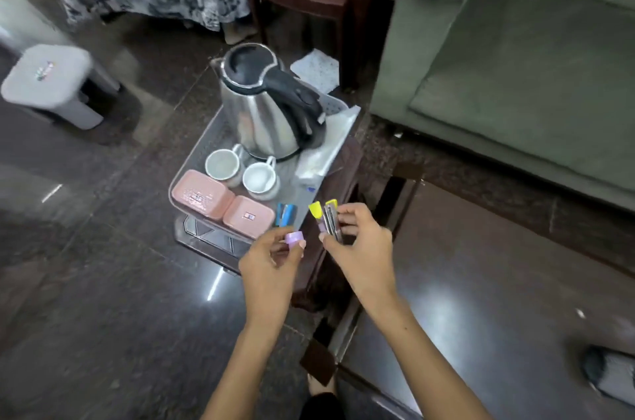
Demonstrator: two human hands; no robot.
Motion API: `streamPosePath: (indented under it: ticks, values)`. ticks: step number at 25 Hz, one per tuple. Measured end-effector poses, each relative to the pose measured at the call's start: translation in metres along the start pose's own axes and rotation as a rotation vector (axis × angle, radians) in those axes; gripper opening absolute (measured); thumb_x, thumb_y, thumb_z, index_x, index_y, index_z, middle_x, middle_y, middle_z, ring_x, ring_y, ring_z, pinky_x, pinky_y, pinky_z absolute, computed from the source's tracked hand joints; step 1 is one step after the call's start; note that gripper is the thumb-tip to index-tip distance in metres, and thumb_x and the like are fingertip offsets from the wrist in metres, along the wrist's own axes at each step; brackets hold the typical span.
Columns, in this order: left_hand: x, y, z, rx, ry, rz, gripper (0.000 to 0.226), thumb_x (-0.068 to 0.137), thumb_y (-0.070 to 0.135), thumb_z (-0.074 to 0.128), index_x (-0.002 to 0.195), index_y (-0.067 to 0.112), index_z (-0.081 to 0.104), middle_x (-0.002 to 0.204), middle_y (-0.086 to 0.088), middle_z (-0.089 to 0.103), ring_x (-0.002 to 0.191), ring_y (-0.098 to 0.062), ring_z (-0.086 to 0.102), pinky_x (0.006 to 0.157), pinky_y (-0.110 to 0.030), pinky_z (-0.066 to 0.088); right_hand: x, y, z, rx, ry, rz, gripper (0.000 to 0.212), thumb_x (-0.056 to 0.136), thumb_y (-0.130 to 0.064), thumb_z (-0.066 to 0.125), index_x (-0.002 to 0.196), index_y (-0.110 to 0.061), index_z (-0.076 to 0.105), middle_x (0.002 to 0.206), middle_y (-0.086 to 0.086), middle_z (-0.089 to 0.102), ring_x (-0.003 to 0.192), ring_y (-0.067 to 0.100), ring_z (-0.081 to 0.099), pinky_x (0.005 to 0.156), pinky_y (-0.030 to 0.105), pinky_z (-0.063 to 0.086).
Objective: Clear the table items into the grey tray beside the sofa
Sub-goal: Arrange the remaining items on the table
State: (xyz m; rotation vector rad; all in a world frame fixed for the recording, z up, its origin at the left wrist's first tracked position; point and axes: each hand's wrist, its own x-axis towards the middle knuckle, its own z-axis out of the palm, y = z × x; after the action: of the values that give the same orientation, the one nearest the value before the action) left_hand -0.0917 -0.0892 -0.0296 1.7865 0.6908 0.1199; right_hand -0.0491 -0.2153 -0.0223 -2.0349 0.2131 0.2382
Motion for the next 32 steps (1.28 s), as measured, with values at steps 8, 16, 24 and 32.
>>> streamPosePath:
  ticks: [8,16,24,32]
  values:
    - [0.063,-0.008,-0.037,0.033,0.064,-0.023,0.022,0.082,0.009,0.069,0.086,0.031,0.066,0.085,0.011,0.069,0.076,0.001,0.064,0.061,-0.004,0.046,0.08,-0.042,0.083,-0.48,-0.206,0.083,0.018,0.076,-0.018,0.069,0.084,-0.008,0.057,0.101,0.017,0.064,0.091,0.035,0.062,0.073,0.037,0.051]
    - [0.067,-0.01,-0.046,0.047,0.03,-0.052,0.027,0.081,0.01,0.071,0.077,0.035,0.062,0.077,0.016,0.067,0.068,0.007,0.064,0.057,-0.001,0.042,0.076,-0.034,0.102,-0.822,-0.212,-0.129,0.017,0.09,-0.005,0.05,0.105,-0.004,0.058,0.115,0.014,0.054,0.102,0.032,0.057,0.081,0.038,0.048]
    - [0.068,-0.012,-0.038,0.027,-0.016,-0.09,0.014,0.078,0.017,0.076,0.072,0.025,0.066,0.073,0.011,0.07,0.063,0.0,0.066,0.06,-0.009,0.049,0.016,-0.019,0.077,0.121,-0.386,-0.091,0.024,0.089,-0.013,0.059,0.106,-0.028,0.067,0.083,-0.02,0.073,0.082,-0.004,0.069,0.076,0.01,0.051]
    - [0.067,-0.016,-0.04,0.106,-0.018,-0.042,0.011,0.087,0.016,0.064,0.08,0.024,0.065,0.074,0.02,0.065,0.065,0.018,0.058,0.063,0.001,0.04,0.044,-0.011,0.067,-0.413,-0.124,-0.177,0.015,0.083,-0.021,0.06,0.094,-0.026,0.069,0.084,-0.004,0.071,0.079,0.018,0.064,0.068,0.034,0.054]
